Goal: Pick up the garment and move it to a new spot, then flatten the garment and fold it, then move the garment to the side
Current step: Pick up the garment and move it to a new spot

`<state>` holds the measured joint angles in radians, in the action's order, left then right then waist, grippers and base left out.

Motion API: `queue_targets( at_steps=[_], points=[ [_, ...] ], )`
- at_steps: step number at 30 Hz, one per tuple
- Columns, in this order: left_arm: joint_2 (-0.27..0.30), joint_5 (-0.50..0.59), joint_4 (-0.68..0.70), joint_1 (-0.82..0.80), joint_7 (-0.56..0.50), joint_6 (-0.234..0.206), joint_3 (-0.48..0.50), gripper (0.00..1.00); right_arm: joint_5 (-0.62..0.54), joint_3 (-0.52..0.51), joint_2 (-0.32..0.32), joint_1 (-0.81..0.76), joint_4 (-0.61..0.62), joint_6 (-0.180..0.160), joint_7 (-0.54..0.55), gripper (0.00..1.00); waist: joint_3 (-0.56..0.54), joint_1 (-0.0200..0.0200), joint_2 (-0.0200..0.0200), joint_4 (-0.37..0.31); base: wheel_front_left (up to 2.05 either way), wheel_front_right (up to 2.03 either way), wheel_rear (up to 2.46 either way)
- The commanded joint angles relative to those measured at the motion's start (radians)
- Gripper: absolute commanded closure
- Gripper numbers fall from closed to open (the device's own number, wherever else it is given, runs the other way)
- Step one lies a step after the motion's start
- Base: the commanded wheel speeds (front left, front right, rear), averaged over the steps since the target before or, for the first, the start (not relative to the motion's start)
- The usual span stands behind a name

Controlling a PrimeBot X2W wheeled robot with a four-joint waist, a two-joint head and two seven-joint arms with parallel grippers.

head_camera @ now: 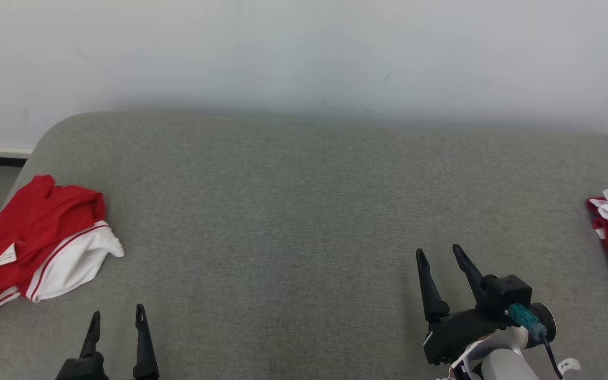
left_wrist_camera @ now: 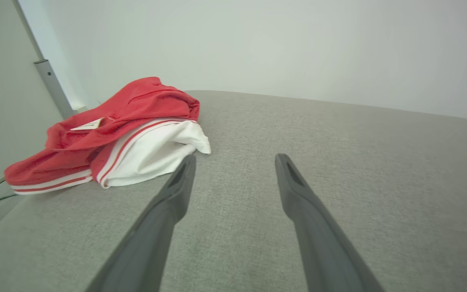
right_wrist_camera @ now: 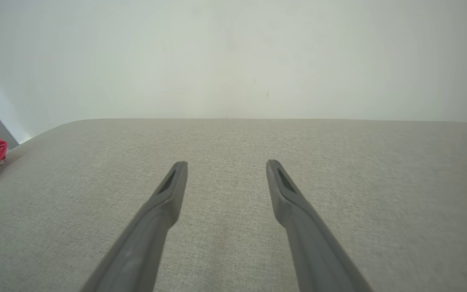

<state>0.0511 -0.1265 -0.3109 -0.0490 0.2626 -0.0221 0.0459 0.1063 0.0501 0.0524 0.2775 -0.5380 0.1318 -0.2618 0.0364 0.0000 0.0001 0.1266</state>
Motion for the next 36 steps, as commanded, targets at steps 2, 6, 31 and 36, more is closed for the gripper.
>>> queue_targets(
  at_steps=[2, 6, 31, 36],
  points=[
    [-0.001, -0.012, 0.01, -0.012, 0.003, -0.006, 0.006, 0.0, -0.007, 0.011, -0.003, 0.009, 0.003, -0.002, -0.003, 0.0, 0.043, 0.0, -0.0001, 0.118, 0.0, 0.0, 0.0],
    [-0.001, -0.017, 0.027, -0.006, 0.003, -0.013, 0.019, 0.0, -0.016, 0.035, -0.003, 0.027, -0.004, -0.002, -0.003, 0.0, 0.056, 0.0, -0.0001, 0.196, 0.0, 0.0, 0.0],
    [-0.001, -0.049, 0.101, 0.059, 0.003, -0.037, 0.05, 0.0, -0.005, 0.156, -0.002, 0.071, -0.01, -0.002, -0.003, 0.0, 0.057, 0.0, -0.0001, 0.4, 0.0, 0.0, 0.0],
    [-0.001, -0.058, 0.095, 0.048, 0.003, -0.028, 0.055, 0.0, -0.016, 0.145, -0.002, 0.061, -0.006, -0.002, -0.003, 0.0, 0.066, 0.0, -0.0001, 0.383, 0.0, 0.0, 0.0]
  ],
)
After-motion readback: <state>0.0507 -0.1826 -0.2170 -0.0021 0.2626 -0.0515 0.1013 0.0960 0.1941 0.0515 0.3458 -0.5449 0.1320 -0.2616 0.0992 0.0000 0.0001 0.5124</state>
